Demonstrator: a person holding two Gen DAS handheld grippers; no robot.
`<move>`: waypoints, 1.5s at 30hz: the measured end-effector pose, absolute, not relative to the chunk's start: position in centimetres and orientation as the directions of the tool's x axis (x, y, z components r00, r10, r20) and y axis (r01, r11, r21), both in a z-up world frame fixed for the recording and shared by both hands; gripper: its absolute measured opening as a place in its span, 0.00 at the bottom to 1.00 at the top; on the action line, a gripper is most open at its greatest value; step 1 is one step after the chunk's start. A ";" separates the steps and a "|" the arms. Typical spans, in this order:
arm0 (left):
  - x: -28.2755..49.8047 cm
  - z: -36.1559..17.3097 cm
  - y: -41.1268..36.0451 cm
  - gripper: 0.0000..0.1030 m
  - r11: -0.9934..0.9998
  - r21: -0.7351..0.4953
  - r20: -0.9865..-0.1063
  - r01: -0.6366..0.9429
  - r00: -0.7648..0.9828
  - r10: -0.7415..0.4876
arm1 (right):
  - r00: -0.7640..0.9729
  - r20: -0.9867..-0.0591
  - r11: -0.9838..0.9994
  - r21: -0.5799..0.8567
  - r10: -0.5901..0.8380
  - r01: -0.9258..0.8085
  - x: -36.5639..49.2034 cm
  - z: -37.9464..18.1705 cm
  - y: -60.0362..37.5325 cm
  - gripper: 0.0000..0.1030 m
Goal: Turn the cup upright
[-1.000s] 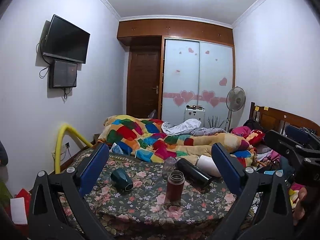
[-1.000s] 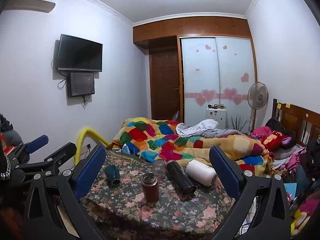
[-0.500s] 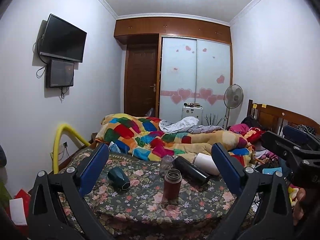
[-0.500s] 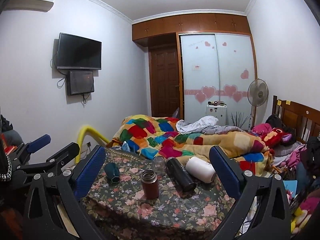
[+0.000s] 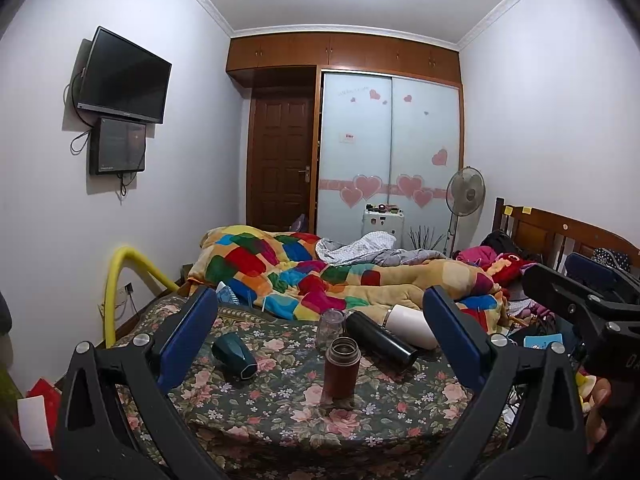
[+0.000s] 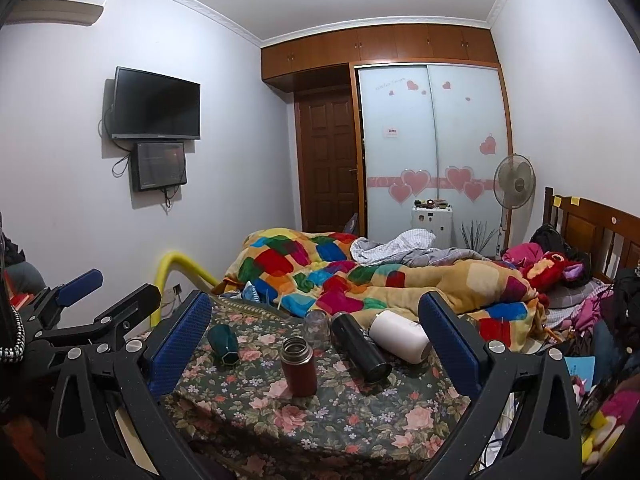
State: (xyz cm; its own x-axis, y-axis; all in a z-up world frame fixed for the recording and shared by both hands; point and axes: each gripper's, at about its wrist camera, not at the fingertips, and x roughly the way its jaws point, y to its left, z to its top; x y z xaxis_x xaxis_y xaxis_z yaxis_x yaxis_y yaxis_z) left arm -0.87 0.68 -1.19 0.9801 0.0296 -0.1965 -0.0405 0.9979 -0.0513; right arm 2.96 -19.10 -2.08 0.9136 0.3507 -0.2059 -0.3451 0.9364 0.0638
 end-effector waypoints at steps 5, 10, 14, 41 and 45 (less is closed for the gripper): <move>-0.7 -1.2 0.6 1.00 0.998 -0.053 -0.198 -0.039 0.980 0.027 | 0.914 -0.205 0.937 0.063 0.350 -0.344 3.0 -2.1 -19.1 1.00; -0.7 -1.3 0.5 1.00 0.998 -0.054 -0.199 -0.037 0.980 0.025 | 0.914 -0.205 0.937 0.063 0.350 -0.345 3.0 -2.0 -19.1 1.00; -0.6 -1.3 0.5 1.00 0.998 -0.055 -0.200 -0.036 0.980 0.024 | 0.914 -0.206 0.937 0.063 0.350 -0.345 3.0 -2.0 -19.1 1.00; -0.4 -2.0 -0.2 1.00 0.996 -0.087 -0.217 -0.034 0.976 0.014 | 0.915 -0.205 0.937 0.062 0.349 -0.343 2.9 -2.1 -19.1 1.00; -0.3 -2.1 0.1 1.00 0.995 -0.091 -0.221 -0.036 0.975 0.015 | 0.913 -0.211 0.936 0.061 0.350 -0.345 3.0 -2.2 -18.9 1.00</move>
